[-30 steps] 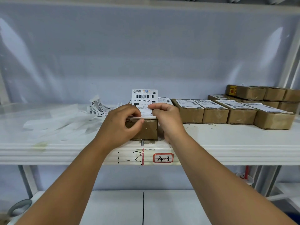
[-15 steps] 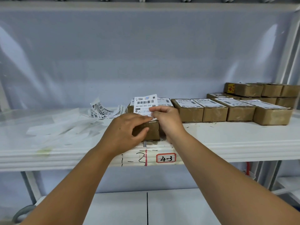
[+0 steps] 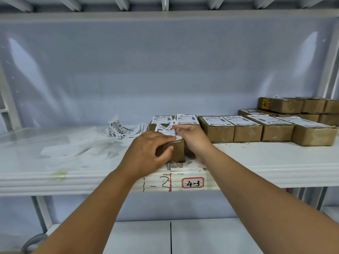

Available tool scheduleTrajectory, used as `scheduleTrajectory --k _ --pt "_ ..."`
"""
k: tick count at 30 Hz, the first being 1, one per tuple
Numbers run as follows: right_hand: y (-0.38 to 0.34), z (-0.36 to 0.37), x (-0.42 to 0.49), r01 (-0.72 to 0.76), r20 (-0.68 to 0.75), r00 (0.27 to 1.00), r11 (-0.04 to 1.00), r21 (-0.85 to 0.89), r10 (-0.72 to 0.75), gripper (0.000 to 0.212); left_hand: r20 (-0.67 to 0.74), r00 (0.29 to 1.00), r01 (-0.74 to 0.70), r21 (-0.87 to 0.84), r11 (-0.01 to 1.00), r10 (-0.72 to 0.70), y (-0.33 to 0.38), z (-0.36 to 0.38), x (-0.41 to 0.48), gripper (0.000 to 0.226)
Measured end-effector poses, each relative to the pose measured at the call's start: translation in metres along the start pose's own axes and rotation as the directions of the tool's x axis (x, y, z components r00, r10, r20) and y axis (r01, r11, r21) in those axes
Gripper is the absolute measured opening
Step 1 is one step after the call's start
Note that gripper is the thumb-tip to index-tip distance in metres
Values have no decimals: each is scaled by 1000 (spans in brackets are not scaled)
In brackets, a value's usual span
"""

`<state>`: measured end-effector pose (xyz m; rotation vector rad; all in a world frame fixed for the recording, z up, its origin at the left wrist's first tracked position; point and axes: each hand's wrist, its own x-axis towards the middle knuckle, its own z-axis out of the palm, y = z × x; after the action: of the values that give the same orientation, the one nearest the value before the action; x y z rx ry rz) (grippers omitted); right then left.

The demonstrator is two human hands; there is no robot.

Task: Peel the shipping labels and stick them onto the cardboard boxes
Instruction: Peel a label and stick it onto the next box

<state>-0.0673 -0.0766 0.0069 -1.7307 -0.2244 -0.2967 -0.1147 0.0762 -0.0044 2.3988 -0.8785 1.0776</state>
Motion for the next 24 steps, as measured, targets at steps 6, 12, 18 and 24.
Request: scheduleTrajectory --k 6,12,18,24 --pt "5 -4 11 46 31 999 988 -151 -42 26 6 1000 -20 20 1000 20 -1 1 1 40" --pt "8 -5 14 37 114 993 993 -113 -24 25 -6 998 -64 133 989 65 -3 3 -1 40" --pt "9 -4 11 17 158 987 998 -68 -6 28 23 996 84 -64 994 -83 1 -6 14 37" --pt "10 -5 15 -51 110 992 996 -78 60 44 353 868 361 34 932 -349 4 -10 52 27"
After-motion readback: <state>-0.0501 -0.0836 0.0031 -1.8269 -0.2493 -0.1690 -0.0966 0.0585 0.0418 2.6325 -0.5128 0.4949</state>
